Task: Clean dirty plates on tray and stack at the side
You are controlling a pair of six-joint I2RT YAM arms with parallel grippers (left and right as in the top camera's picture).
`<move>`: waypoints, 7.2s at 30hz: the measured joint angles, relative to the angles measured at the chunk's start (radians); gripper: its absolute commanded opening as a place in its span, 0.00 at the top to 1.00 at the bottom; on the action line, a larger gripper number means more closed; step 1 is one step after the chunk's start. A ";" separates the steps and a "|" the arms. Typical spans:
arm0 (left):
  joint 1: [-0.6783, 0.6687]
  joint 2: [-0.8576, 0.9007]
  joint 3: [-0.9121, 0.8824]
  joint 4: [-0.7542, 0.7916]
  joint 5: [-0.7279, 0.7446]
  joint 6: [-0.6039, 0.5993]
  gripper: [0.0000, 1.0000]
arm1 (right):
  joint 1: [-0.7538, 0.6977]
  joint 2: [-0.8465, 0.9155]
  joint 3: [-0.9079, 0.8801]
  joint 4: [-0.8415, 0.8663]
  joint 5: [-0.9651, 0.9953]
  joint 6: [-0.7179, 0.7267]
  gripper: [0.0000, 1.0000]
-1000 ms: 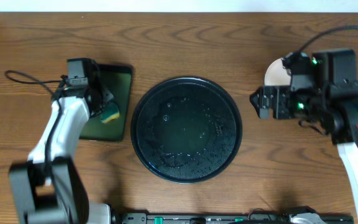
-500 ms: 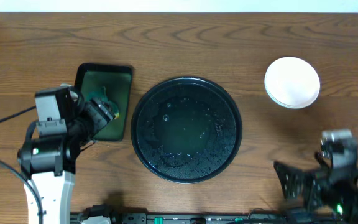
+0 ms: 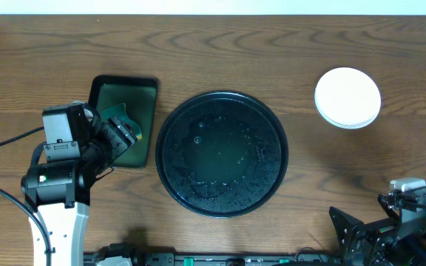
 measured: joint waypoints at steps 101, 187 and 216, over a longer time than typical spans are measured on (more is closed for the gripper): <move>-0.020 -0.200 -0.096 -0.055 -0.027 0.028 0.21 | -0.205 -0.547 -1.313 1.381 0.194 -0.125 0.01; -0.068 -1.010 -1.032 0.876 -0.124 0.611 0.21 | -0.205 -0.548 -1.315 1.382 0.204 -0.125 0.01; -0.068 -1.010 -1.032 0.876 -0.125 0.611 0.21 | -0.205 -0.548 -1.315 1.382 0.204 -0.125 0.01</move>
